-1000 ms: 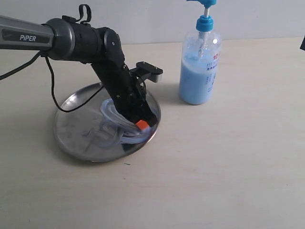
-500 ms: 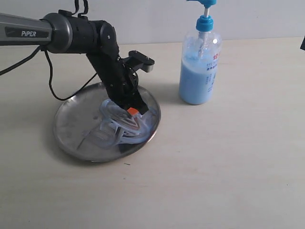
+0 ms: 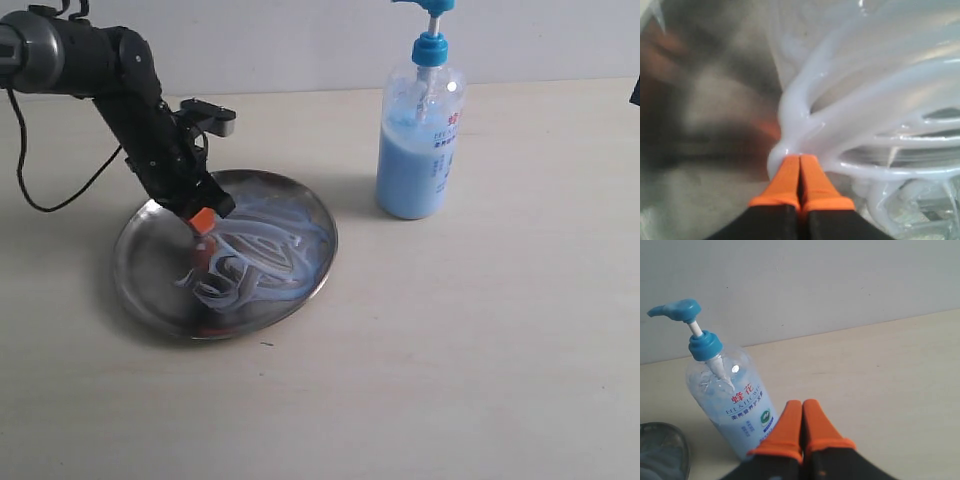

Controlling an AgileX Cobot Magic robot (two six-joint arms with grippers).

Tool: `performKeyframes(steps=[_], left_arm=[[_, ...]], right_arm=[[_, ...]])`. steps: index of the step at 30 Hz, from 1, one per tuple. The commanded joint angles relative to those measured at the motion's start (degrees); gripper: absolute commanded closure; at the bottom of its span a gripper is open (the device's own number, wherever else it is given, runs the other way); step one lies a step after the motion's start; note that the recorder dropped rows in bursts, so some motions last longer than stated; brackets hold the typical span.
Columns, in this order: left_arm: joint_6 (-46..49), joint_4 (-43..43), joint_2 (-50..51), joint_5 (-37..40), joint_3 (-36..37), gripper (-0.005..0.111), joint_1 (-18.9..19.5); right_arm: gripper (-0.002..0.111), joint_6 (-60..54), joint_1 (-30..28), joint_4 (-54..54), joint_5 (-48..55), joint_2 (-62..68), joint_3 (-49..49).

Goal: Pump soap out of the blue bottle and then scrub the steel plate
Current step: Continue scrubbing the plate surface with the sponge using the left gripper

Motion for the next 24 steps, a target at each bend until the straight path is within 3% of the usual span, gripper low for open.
performKeyframes(steps=[1, 9, 24], left_arm=[[-0.1, -0.4, -2.7, -1.4, 6.0, 0.107, -0.6], [0.5, -2.1, -6.2, -6.1, 17.0, 0.107, -4.7], [2.9, -5.4, -6.8, -9.9, 16.4, 0.107, -13.3]], right_arm=[[0.108, -0.3, -0.3, -0.1, -0.8, 0.0, -0.6], [0.108, -0.3, -0.3, -0.1, -0.8, 0.0, -0.6], [0.108, -0.2, -0.3, -0.1, -0.8, 0.0, -0.6]])
